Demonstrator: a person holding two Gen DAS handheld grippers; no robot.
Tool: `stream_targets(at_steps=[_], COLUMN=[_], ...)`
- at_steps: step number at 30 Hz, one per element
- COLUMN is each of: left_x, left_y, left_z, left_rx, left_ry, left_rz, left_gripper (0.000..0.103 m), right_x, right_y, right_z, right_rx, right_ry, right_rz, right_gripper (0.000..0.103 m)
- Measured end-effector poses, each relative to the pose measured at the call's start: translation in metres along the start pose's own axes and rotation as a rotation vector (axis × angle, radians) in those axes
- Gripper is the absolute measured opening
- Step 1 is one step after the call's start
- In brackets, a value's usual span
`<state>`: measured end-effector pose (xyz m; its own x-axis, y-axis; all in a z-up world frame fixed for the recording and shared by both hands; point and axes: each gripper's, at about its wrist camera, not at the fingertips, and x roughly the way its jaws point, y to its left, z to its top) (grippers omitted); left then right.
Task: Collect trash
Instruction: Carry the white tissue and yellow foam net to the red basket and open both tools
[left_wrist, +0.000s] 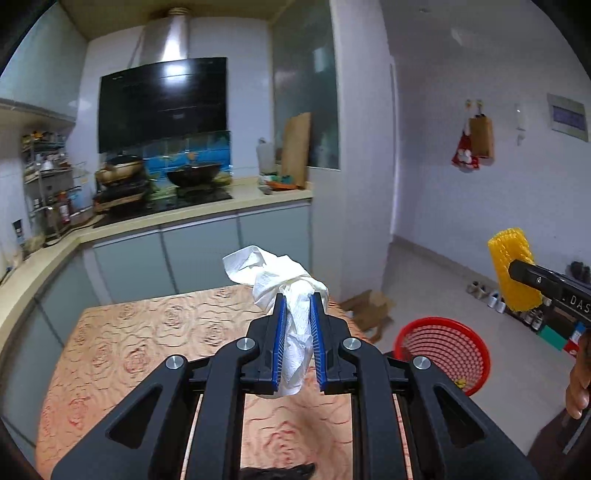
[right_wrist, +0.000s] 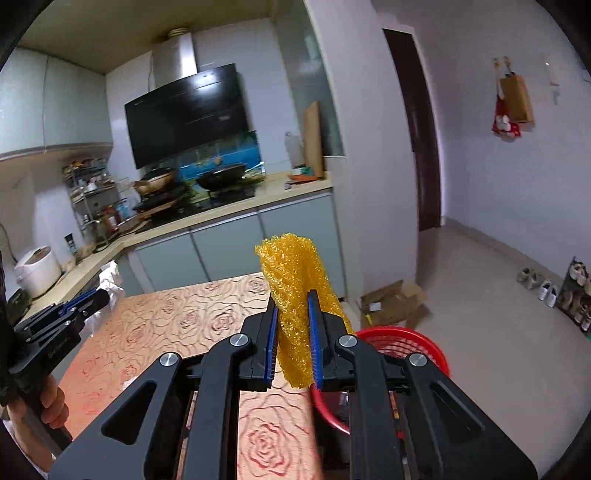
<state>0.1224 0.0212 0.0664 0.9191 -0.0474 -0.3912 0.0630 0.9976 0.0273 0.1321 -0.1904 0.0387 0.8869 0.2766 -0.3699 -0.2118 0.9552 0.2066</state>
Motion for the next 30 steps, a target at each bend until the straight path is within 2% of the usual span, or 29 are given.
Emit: stream_targets(at_steps=[14,20,30], left_x=[0.049,0.088,0.152], left_y=[-0.073,-0.102,-0.147], left_z=[-0.004,-0.02,-0.046], left_rx=[0.066,0.064,0.108], left_ry=[0.061,0.153,0.3], left_rz=[-0.174,-0.269,-0.337], left_gripper=[0.013,0.013,0.013], right_x=[0.006,0.02,0.069], right_y=[-0.045,-0.064,-0.096], right_z=[-0.013,-0.026,-0.053], right_rx=[0.053,0.072,0.098], right_ry=[0.034,0.086,0.236], right_rz=[-0.11,-0.143,-0.195], right_gripper=[0.015,0.015,0.015])
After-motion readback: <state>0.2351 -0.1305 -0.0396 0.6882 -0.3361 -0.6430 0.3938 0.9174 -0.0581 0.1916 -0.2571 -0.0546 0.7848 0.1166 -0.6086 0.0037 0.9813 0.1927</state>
